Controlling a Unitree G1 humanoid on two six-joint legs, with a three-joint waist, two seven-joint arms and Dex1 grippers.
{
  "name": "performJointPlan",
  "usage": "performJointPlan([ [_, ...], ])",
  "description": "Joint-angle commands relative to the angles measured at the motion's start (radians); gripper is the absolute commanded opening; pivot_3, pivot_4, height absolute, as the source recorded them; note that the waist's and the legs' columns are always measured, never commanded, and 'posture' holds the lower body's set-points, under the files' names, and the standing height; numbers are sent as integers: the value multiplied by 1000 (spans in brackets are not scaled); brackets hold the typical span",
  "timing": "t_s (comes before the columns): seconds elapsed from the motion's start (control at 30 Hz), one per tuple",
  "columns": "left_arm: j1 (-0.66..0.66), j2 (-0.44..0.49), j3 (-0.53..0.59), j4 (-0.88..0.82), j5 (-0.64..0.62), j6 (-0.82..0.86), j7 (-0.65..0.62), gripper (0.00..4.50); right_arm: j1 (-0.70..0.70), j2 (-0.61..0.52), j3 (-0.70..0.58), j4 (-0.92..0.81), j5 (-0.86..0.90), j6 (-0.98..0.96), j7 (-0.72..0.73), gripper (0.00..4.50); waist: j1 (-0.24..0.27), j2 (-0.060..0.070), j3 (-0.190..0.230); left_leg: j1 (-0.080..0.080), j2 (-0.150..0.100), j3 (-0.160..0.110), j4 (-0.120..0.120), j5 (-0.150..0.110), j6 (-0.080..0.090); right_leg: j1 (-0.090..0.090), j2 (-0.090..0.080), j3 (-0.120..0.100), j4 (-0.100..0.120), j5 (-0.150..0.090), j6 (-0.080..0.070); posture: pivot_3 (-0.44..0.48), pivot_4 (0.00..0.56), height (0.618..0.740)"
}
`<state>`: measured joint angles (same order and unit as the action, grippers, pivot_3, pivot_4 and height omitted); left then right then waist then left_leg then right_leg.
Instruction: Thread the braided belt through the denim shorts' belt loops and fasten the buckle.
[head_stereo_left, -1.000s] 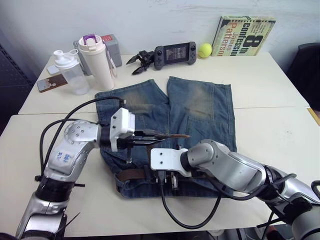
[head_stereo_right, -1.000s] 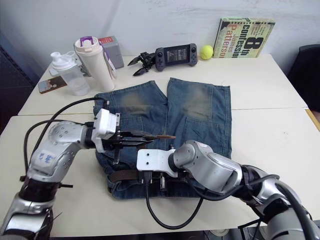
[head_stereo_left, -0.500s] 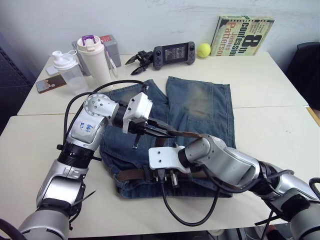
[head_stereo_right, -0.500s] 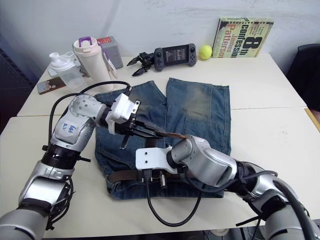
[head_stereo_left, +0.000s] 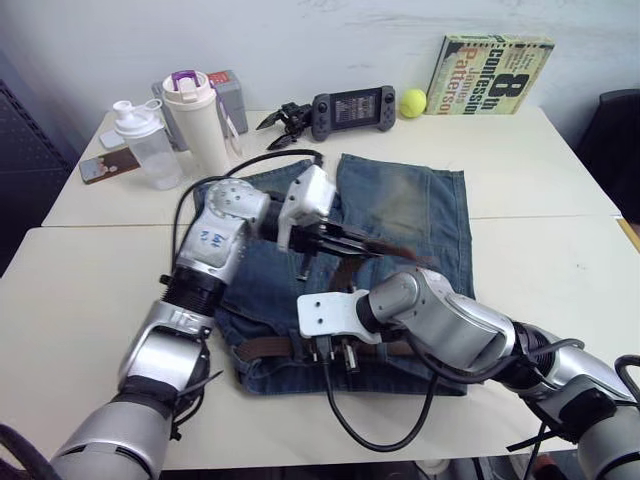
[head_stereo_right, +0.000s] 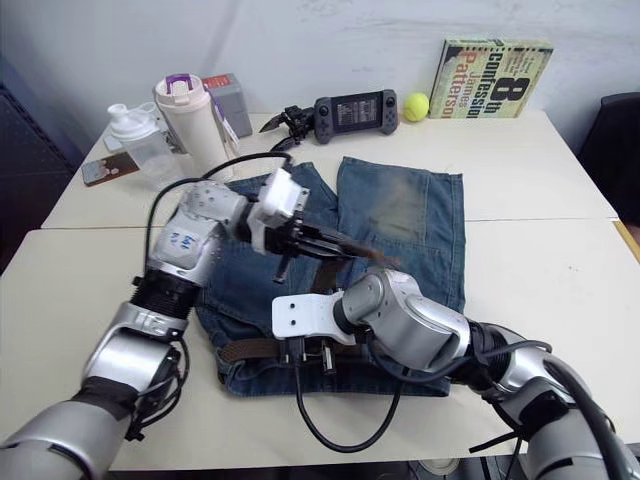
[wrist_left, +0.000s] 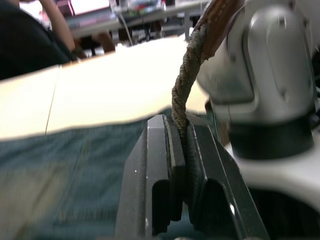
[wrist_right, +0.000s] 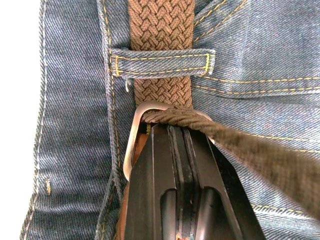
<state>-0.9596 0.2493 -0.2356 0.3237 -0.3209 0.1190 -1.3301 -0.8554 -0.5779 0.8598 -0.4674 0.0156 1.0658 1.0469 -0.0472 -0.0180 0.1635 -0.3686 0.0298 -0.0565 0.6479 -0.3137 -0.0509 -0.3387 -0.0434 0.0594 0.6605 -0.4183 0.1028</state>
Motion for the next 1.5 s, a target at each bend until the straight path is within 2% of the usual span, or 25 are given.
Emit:
performJointPlan([
  [0.03, -151, -74, 95, -138, -53, -38, 140, 0, 107, 8, 207, 114, 4, 35, 18, 35, -2, 0, 0, 0, 0, 0, 0, 0, 0, 0, 0, 0, 0, 0, 0, 0, 150, 739],
  [0.13, -173, -97, 113, -171, -65, -34, 178, 0, 103, 17, 205, 122, -4, 34, 26, 35, 3, 1, 0, 0, 0, 0, 0, 0, -1, 0, 1, 0, 0, 0, 0, 0, 150, 739],
  [0.23, -155, -88, 114, -196, -79, -20, 165, 0, 105, 20, 204, 124, -12, 34, 31, 35, 10, 1, 0, -1, -1, 0, 0, 1, -1, 0, 0, 0, 0, 0, 0, 0, 150, 739],
  [0.37, -122, -89, 164, -260, -188, 115, 172, 0, 114, 22, 204, 121, -25, 29, 36, 35, 14, 1, 0, -1, -1, 0, 0, 1, -2, 0, 0, 0, 0, 0, 0, 0, 150, 739],
  [0.53, -127, -84, 217, -239, -225, 215, 192, 0, 118, 24, 201, 124, -35, 24, 42, 35, 17, 1, 0, -1, -1, -1, 0, 1, -2, 0, 0, 0, 0, 0, 0, 0, 150, 739],
  [0.67, -143, -104, 196, -135, -157, 184, 208, 0, 117, 26, 201, 131, -46, 14, 48, 35, 17, 1, 0, -1, -1, -1, 0, 2, -3, 0, 0, -1, 0, 0, 0, 0, 150, 739],
  [0.8, -148, -151, 168, -125, -131, 161, 233, 0, 120, 26, 199, 130, -54, 12, 52, 35, 18, 1, 0, -1, -1, -1, 0, 2, -3, 0, 0, -1, 0, 0, 0, 0, 150, 739],
  [0.93, -135, -148, 183, -127, -110, 141, 242, 0, 127, 30, 190, 129, -69, 15, 38, 35, 18, 1, 0, -1, -1, -1, 0, 2, -4, -1, 0, -1, 0, 1, 0, 0, 150, 739],
  [0.97, -114, -125, 186, -143, -96, 139, 243, 0, 135, 38, 170, 131, -78, 12, 14, 35, 19, 1, 0, -1, -1, -1, 0, 2, -4, 0, 0, -1, 0, 1, 0, 0, 150, 739],
  [1.03, -23, -37, 185, -183, -30, 104, 244, 0, 180, 79, 46, 114, -74, 36, -71, 35, 13, 0, 0, -1, -1, -1, 0, 2, -4, 0, 0, -1, 0, 1, 0, 0, 150, 739],
  [1.2, 213, 150, 222, -252, 78, 31, 306, 0, 285, 67, -162, -58, -56, 109, -163, 35, 4, 3, 1, -1, 0, -3, -4, 3, -5, -3, 2, 0, 0, 1, -1, 0, 150, 739],
  [1.33, 404, 241, 240, -345, 131, -47, 352, 0, 360, 82, -321, -207, -4, 170, -218, 35, 22, 4, 3, -6, -2, -4, -2, 3, -5, -5, -1, 0, -2, 1, -1, 0, 150, 739],
  [1.5, 565, 316, 231, -436, 155, -153, 343, 0, 401, 113, -460, -328, 79, 247, -263, 35, 42, 4, 13, -10, -5, -5, -1, 2, -4, -7, -5, -1, -4, 1, -1, 0, 150, 739],
])
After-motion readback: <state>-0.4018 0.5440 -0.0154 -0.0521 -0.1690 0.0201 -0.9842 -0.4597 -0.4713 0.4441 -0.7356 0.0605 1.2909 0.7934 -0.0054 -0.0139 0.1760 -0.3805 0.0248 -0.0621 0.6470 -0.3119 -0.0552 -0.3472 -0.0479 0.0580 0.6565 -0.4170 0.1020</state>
